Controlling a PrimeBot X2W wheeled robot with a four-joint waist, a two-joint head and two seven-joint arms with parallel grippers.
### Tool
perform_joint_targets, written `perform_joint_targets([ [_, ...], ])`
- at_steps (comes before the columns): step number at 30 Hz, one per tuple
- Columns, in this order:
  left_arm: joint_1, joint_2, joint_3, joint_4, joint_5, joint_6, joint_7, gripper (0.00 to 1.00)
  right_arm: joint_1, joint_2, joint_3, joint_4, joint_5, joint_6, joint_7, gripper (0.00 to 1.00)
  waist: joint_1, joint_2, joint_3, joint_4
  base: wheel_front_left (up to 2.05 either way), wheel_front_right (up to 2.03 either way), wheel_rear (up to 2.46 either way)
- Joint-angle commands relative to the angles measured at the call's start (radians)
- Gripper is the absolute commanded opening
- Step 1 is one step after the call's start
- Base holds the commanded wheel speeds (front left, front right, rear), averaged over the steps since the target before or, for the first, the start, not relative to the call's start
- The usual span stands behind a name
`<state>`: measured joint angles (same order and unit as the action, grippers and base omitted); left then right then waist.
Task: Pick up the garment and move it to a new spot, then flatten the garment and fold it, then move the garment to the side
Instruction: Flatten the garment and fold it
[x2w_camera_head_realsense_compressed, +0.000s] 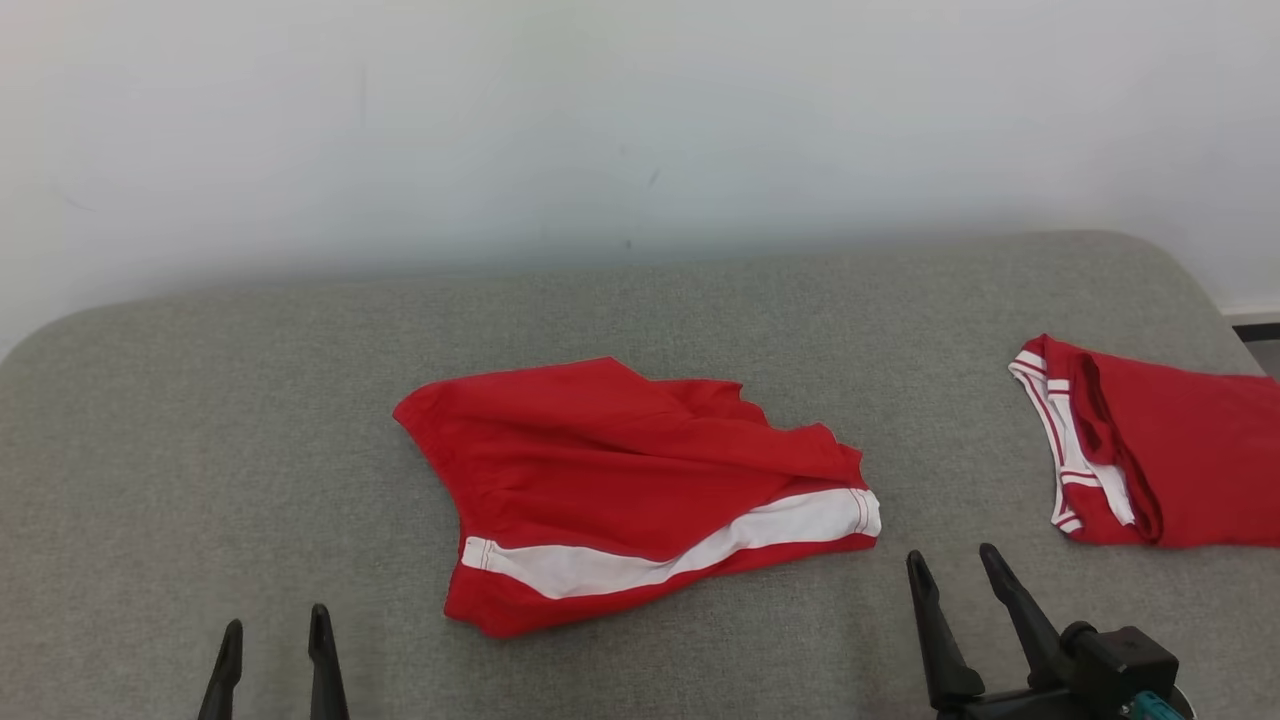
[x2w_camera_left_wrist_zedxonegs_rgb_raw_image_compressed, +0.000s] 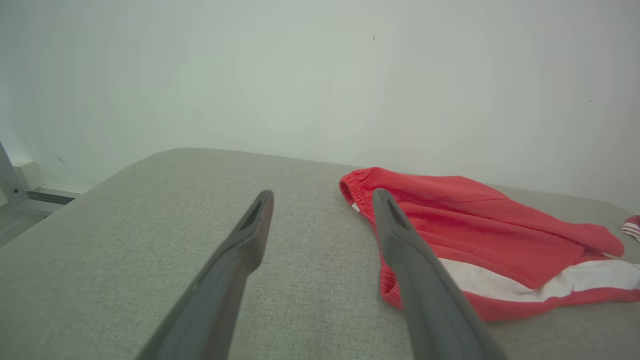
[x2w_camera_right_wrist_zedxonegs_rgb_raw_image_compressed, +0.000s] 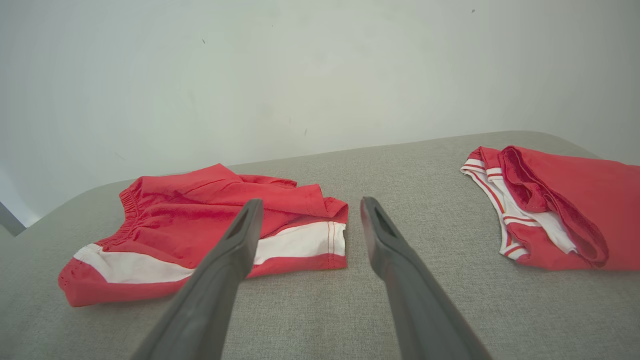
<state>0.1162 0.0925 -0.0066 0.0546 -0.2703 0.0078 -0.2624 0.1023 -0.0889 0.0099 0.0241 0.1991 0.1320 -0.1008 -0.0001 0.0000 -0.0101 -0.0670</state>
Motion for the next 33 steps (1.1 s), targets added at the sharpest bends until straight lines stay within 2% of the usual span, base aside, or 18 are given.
perform_joint_targets([
  [1, 0.015, -0.002, 0.013, 0.003, 0.019, -0.009, -0.002, 1.0, -0.008, -0.012, -0.002, 0.011, 0.005, -0.002, -0.012, 1.0, 0.0001, 0.0, -0.011, 0.01, 0.0, 0.0, 0.0],
  [7, 0.04, -0.005, 0.052, 0.036, 0.056, -0.052, -0.003, 1.0, -0.027, -0.045, -0.003, 0.075, 0.018, -0.002, -0.052, 1.0, 0.0001, 0.0, -0.034, 0.032, 0.0, 0.0, 0.0],
  [14, 0.031, -0.013, 0.061, 0.079, 0.07, -0.084, -0.003, 1.0, -0.04, -0.053, 0.003, 0.119, 0.028, -0.002, -0.069, 1.0, 0.0001, 0.0, -0.048, 0.055, 0.0, 0.0, 0.0],
  [33, 0.02, -0.036, 0.072, 0.131, 0.083, -0.11, -0.003, 1.0, -0.043, -0.032, 0.013, 0.137, 0.026, -0.002, -0.034, 1.0, 0.0001, 0.0, -0.04, 0.027, 0.0, 0.0, 0.0],
])
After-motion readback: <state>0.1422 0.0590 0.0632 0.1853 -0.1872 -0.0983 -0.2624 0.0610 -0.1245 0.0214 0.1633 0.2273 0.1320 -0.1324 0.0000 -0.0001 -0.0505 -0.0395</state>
